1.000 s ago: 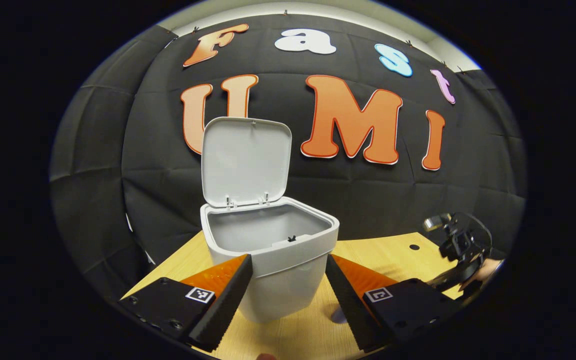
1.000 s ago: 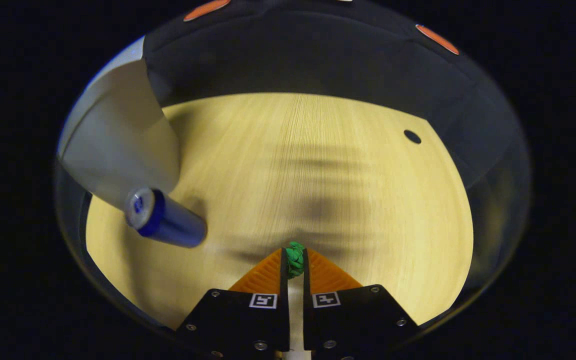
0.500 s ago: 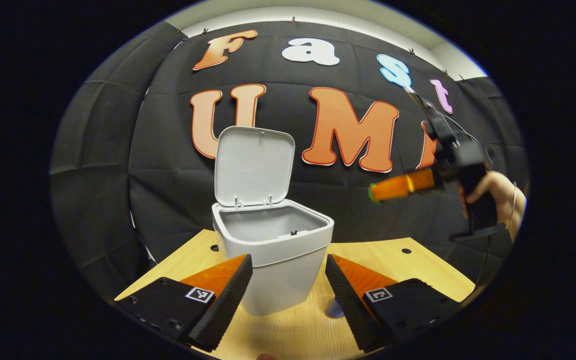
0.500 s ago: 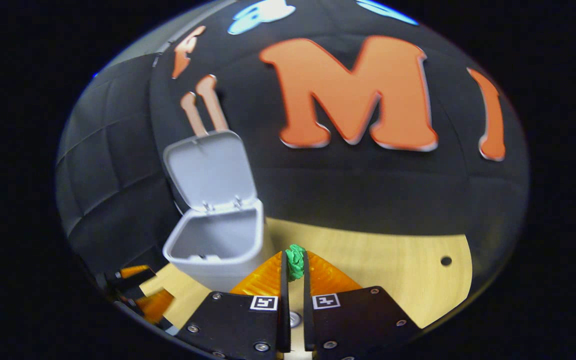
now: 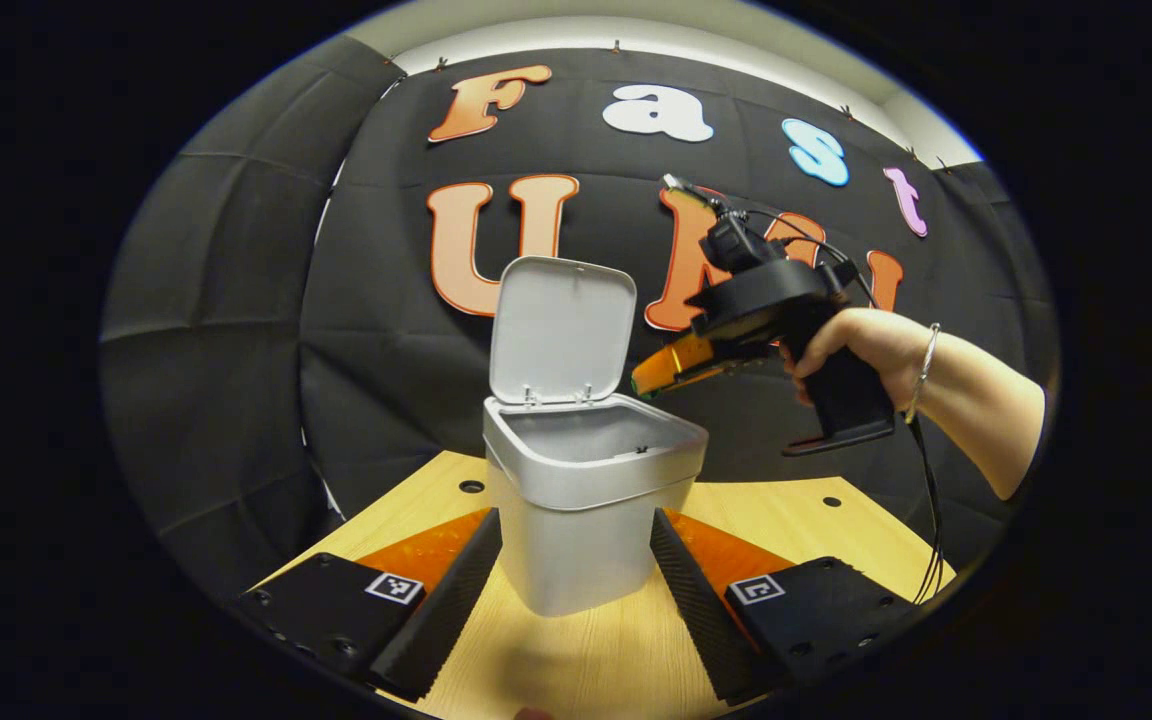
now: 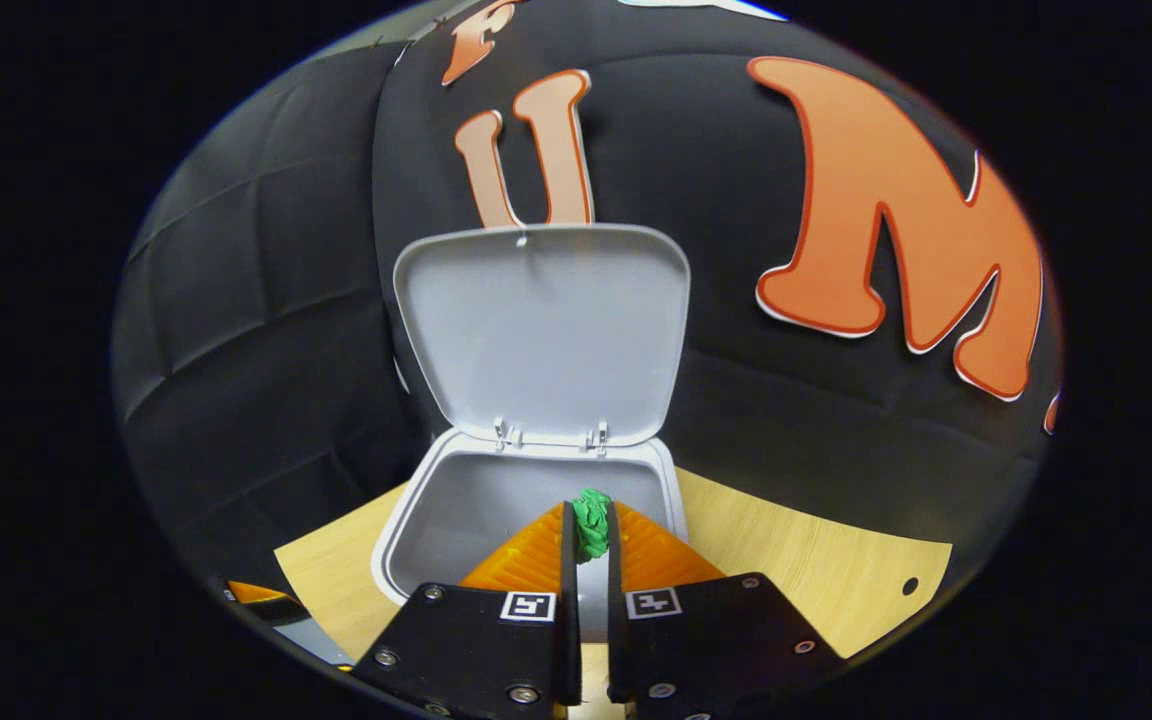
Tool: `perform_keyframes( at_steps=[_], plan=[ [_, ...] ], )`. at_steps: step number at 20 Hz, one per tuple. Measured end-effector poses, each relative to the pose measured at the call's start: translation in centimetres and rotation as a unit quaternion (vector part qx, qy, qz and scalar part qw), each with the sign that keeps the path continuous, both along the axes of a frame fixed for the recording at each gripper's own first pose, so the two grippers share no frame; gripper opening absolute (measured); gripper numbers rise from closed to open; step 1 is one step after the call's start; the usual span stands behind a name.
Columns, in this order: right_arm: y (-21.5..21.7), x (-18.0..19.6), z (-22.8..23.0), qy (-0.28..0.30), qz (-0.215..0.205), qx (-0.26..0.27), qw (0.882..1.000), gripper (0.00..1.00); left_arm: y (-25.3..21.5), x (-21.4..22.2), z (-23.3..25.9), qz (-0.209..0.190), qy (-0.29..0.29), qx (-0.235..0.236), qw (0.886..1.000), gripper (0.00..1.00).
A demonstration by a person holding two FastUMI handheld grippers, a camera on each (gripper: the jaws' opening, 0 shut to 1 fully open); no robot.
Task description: Press the lid of the desktop garbage bin to open it, pick up the crumpled paper on the desktop and throw it into the bin, then pick up the pop can on the desktop and drop it into the bin, and finally close the garbage bin lid.
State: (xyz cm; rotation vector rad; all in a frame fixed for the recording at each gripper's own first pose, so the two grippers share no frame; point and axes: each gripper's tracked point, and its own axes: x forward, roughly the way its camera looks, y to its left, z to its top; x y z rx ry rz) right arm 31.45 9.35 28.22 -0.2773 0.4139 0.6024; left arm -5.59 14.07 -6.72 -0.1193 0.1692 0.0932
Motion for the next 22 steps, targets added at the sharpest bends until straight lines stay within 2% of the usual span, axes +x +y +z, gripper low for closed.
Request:
perform_keyframes(
  at_steps=[2, 4, 5, 6, 7, 8, 9, 11, 16, 20, 22],
  plan=[
    [-0.3, 0.0, 0.4, 0.001, 0.0, -0.005, 1.0, 0.12, 0.7, -0.3, -0.2, 0.006, 0.002, -0.004, 1.0, 0.95],
    [0.0, 0.6, -0.6, 0.004, -0.007, -0.002, 1.0, 0.2, 1.2, -0.4, -0.4, 0.008, 0.004, -0.006, 1.0, 0.95],
    [0.1, 0.8, -0.7, 0.004, -0.009, -0.005, 1.0, 0.35, 1.3, -0.4, -0.4, 0.009, 0.005, -0.006, 1.0, 0.95],
    [0.2, 0.4, -0.9, 0.007, -0.01, -0.01, 1.0, 0.36, 1.3, -0.4, -0.5, 0.008, 0.004, -0.006, 1.0, 0.95],
    [0.2, 0.3, -1.1, 0.009, -0.008, -0.012, 1.0, 0.56, 1.3, -0.3, -0.3, 0.006, 0.001, -0.006, 1.0, 0.95],
    [0.0, 0.3, -1.3, 0.012, -0.01, -0.014, 1.0, 0.72, 1.2, -0.3, -0.3, 0.004, 0.0, -0.005, 1.0, 0.95],
    [-0.1, 0.2, -1.4, 0.014, -0.011, -0.014, 1.0, 0.8, 1.1, -0.1, -0.2, 0.002, -0.001, -0.003, 1.0, 0.95],
    [-0.5, 0.1, -1.2, 0.012, -0.012, -0.007, 1.0, 0.9, 0.7, 0.1, -0.2, -0.004, 0.0, 0.0, 1.0, 0.95],
    [-2.5, -1.3, 1.2, 0.004, -0.01, 0.066, 0.998, 0.94, -1.5, 1.0, -0.6, -0.028, 0.005, 0.007, 1.0, 0.94],
    [-9.0, -2.8, 3.2, -0.025, -0.046, 0.122, 0.991, 0.95, -4.4, 1.8, -1.2, -0.059, 0.01, 0.022, 0.998, 0.94],
    [-13.7, -3.6, 3.0, -0.042, -0.083, 0.13, 0.987, 0.94, -6.2, 2.4, -1.3, -0.075, 0.01, 0.026, 0.997, 0.95]
  ],
)
